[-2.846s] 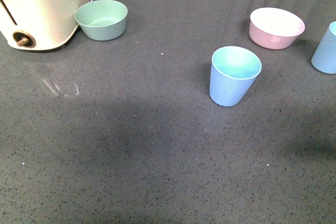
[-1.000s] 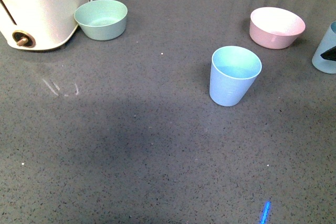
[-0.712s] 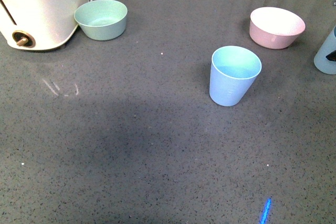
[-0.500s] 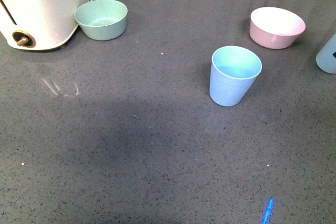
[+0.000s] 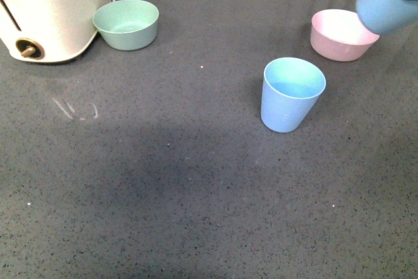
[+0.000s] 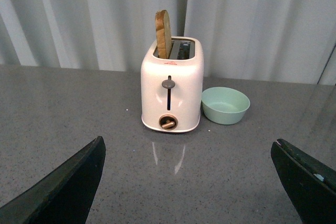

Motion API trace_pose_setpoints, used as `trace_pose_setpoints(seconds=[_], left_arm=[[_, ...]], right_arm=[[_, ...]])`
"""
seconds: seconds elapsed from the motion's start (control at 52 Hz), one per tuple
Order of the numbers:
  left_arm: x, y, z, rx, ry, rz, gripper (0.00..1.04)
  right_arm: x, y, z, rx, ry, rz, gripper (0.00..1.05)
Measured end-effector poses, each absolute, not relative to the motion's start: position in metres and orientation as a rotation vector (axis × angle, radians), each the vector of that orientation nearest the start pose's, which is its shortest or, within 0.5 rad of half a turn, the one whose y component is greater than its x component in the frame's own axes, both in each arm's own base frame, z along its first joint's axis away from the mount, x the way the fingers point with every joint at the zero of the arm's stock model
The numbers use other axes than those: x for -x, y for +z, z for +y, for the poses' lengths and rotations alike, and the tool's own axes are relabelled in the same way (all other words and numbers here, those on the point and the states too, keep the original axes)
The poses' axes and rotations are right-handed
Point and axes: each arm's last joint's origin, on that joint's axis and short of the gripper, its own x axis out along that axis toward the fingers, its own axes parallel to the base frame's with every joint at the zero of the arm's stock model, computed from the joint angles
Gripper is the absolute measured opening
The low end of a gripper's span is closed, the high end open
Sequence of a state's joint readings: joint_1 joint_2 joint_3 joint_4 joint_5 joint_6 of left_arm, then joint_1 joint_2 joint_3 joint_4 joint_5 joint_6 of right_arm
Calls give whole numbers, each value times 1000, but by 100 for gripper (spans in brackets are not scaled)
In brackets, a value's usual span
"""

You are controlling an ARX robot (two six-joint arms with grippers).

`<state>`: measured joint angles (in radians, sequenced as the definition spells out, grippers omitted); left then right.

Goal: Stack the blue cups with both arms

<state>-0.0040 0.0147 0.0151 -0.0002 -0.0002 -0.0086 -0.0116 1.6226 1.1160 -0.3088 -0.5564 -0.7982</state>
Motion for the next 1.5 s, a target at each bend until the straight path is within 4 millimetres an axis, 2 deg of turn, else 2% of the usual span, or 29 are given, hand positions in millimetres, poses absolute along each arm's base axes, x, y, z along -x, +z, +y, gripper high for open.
trace_pose_setpoints(seconds=[0.115, 0.231, 0.442, 0.923, 1.154, 1.288, 1.385, 1.442, 1.5], left_arm=[[-98, 167, 0, 8, -4, 0, 96], [-98, 167, 0, 8, -4, 0, 96], [-98, 167, 0, 9, -4, 0, 96], [-98, 167, 0, 9, -4, 0, 96], [-98, 167, 0, 9, -4, 0, 96], [-98, 167, 0, 8, -4, 0, 96], [-98, 167, 0, 8, -4, 0, 96], [-98, 167, 0, 9, -4, 0, 96], [-98, 167, 0, 8, -4, 0, 96]], right_arm=[[-331, 228, 44, 508, 875, 538, 2], [-327, 221, 61, 516, 910, 558, 2], [-324, 215, 77, 519, 944, 575, 2], [-329, 190, 90, 516, 957, 640, 2], [-330, 188, 91, 496, 949, 649, 32], [-332, 190, 87, 449, 947, 643, 53], [-334, 204, 76, 402, 904, 587, 72], [-333, 220, 63, 366, 862, 525, 84], [-329, 230, 53, 343, 836, 488, 91]])
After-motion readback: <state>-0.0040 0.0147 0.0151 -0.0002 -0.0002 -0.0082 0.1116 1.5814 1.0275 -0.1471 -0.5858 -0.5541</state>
